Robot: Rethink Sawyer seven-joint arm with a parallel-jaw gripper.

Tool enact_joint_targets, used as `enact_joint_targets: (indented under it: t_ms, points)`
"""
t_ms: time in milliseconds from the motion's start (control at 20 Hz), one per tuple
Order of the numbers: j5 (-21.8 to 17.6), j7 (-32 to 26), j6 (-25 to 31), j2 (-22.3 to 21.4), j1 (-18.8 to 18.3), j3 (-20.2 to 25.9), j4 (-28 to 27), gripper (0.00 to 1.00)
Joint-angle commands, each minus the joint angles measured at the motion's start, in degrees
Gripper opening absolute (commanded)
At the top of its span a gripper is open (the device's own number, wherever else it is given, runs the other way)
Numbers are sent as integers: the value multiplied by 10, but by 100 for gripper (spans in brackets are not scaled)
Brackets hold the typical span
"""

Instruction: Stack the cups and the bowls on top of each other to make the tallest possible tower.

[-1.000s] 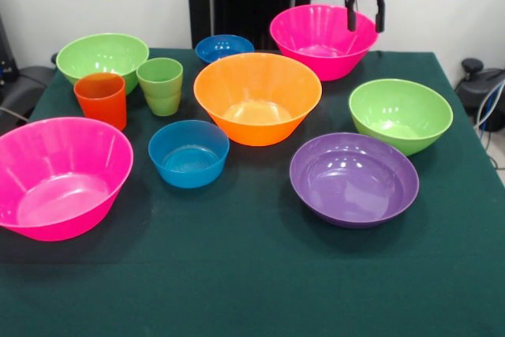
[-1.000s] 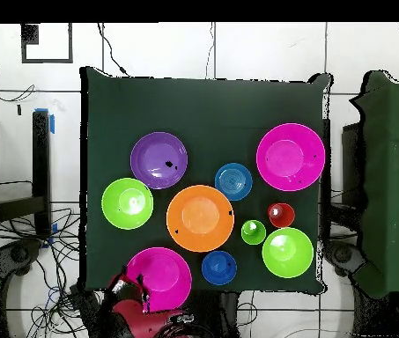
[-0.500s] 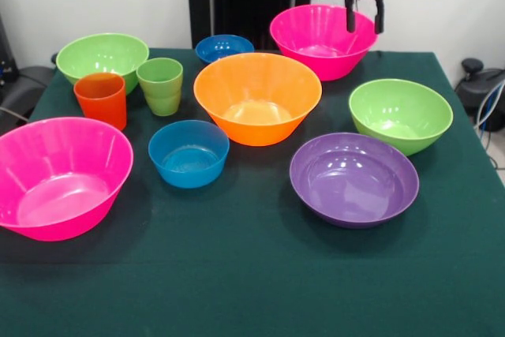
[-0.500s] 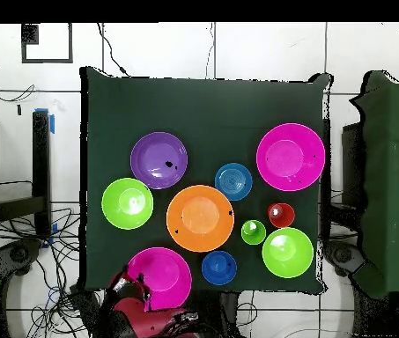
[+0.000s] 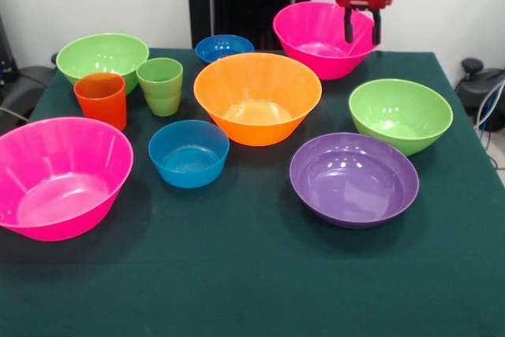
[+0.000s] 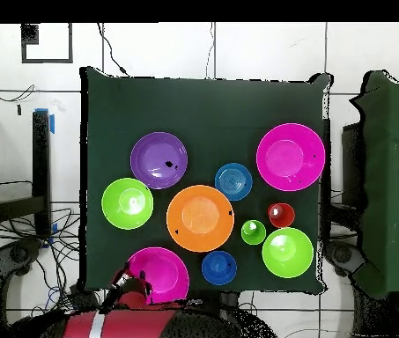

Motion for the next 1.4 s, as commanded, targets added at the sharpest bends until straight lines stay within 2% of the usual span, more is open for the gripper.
enact_joint_targets:
  t_ms: [50, 800, 1150, 1400]
  points:
    - [-11, 95, -38, 44, -10, 57, -91, 100]
    - [-2, 103, -50, 62, -3, 78, -97, 100]
    - [15, 106, -34, 14, -1, 69, -48, 100]
    - [17, 102, -9, -16, -6, 69, -32, 100]
